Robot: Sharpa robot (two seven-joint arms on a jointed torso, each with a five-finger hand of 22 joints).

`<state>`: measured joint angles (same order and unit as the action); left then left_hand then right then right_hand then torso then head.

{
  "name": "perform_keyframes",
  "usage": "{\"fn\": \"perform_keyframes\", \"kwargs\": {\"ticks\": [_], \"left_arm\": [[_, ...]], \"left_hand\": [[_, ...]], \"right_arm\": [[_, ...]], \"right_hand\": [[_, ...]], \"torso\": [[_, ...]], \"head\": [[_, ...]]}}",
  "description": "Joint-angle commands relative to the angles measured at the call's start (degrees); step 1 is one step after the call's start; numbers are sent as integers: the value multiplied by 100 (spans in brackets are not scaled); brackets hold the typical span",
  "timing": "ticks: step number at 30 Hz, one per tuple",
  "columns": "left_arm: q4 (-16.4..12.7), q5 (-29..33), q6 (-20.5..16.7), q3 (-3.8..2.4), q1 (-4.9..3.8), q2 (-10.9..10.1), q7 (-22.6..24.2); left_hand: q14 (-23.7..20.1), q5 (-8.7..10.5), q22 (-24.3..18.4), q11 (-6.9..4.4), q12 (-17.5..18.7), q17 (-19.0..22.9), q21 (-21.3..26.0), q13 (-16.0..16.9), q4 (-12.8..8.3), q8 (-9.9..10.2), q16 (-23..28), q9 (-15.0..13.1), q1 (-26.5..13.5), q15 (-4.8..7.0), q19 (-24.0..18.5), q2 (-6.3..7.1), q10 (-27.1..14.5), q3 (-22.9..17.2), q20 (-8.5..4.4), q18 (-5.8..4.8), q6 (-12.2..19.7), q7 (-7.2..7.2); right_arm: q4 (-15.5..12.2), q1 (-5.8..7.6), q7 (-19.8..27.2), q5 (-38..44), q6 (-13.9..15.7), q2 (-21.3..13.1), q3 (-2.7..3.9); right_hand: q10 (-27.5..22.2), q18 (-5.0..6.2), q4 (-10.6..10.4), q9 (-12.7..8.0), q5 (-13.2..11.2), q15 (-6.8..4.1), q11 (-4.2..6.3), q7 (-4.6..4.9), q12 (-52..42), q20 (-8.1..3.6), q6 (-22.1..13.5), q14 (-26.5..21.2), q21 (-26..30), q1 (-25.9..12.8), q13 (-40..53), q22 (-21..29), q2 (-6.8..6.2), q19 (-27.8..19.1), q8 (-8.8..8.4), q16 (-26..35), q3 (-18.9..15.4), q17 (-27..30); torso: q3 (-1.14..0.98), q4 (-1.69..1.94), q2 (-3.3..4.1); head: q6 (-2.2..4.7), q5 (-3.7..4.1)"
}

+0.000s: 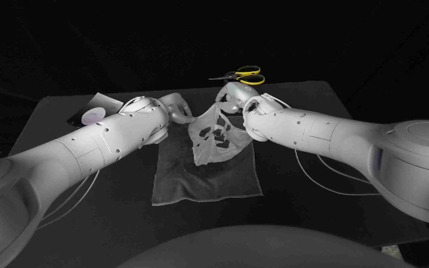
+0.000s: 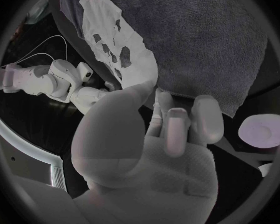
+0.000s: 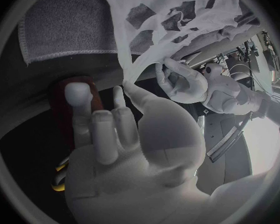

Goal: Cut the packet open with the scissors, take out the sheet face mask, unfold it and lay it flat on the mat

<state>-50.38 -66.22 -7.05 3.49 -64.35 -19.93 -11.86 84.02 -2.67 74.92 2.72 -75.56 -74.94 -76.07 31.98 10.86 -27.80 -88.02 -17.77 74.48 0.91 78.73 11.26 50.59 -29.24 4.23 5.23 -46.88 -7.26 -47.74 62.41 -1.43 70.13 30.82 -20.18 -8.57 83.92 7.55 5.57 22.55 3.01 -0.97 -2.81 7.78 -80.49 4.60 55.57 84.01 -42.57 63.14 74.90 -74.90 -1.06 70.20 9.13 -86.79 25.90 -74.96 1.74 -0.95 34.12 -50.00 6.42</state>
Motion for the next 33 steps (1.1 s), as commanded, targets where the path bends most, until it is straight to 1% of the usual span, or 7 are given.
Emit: {"fn": "perform_keyframes", "kwargs": {"ticks": [1, 2, 8, 16, 21, 27, 33], "left_arm": [[20, 138, -80, -3, -9, 5, -87], [26, 145, -96, -4, -9, 2, -91], [68, 185, -156, -5, -9, -25, -112], [116, 204, -210, -5, -9, -50, -113], [83, 258, -432, -7, -9, -110, 38], [-68, 450, -792, -12, -9, -242, 416], [-265, 608, -977, -15, -9, -396, 700]], "left_hand": [[226, -12, 30, 58, 9, -673, -32, -15, 116, 103, -39, 33, -86, -55, -7, 8, -9, 48, 67, -76, 77, -44], [232, -13, 36, 65, 9, -686, -38, -15, 132, 114, -41, 34, -91, -61, -2, -1, -7, 51, 74, -77, 82, -50], [238, -14, 42, 87, 39, -694, -46, -85, 189, 164, -43, 39, -58, -86, 3, -86, -57, 16, 103, -76, 95, -69], [241, -14, 51, 84, 57, -696, -58, -96, 196, 189, -44, 26, 68, -91, 9, -200, -66, -89, 123, -74, 54, -63], [214, -14, 14, 77, 179, -635, -26, -400, 167, 205, -30, 14, 160, -86, -21, -205, -298, -155, 124, -62, 36, -58], [-4, -13, -256, 80, 462, -189, 236, -552, 162, 233, 91, -22, 231, -88, -248, -123, -424, -243, 124, 17, 15, -61], [-76, -13, -326, 83, 574, -53, 308, -620, 111, 233, 144, -41, 295, -90, -305, -73, -427, -281, 125, 34, -13, -62]], "right_arm": [[40, -16, -125, -132, -388, 12, -11], [42, -17, -139, -137, -419, 10, -13], [-17, -22, -201, -197, -535, -50, -21], [-194, -24, -307, -251, -537, -164, -26], [-412, -26, -241, -356, -122, -289, -27], [-853, -28, 82, -619, 542, -544, -28], [-1289, -37, 193, -712, 749, -793, -28]], "right_hand": [[155, 96, -125, -79, -22, 98, -114, 119, 228, 72, -240, 327, 300, -143, 805, -127, -77, -169, -157, 93, -74, -880], [124, 108, -171, -104, -20, 126, -142, 151, 282, 104, -311, 307, 370, -167, 768, -105, -83, -208, -209, 112, -101, -849], [87, 140, -313, -145, -15, 166, -183, 189, 333, 166, -405, 282, 470, -223, 719, -71, -47, -256, -288, 128, -155, -811], [76, 159, -427, -157, -12, 178, -191, 194, 344, 198, -395, 277, 501, -258, 698, -59, -4, -263, -299, 127, -184, -801], [101, 158, -458, -158, 1, 169, -179, 181, 290, 209, -331, 299, 410, -181, 715, -81, 63, -204, -277, 96, -133, -837], [174, 134, -424, -151, 4, 131, -134, 129, 150, 193, -182, 350, 181, -37, 778, -145, 64, -56, -210, 35, -41, -912], [213, 116, -374, -146, 9, 98, -95, 88, 74, 165, -89, 376, 59, 54, 815, -180, 43, 22, -159, 5, 28, -951]], "torso": [[1, -8, 1], [2, -8, 3], [-2, -7, -1], [-4, -7, 0], [-3, -8, 0], [-1, -10, -2], [-4, -4, -2]], "head": [[0, -7], [0, -8], [0, -6], [0, -18], [0, -19], [0, -11], [0, -9]]}}
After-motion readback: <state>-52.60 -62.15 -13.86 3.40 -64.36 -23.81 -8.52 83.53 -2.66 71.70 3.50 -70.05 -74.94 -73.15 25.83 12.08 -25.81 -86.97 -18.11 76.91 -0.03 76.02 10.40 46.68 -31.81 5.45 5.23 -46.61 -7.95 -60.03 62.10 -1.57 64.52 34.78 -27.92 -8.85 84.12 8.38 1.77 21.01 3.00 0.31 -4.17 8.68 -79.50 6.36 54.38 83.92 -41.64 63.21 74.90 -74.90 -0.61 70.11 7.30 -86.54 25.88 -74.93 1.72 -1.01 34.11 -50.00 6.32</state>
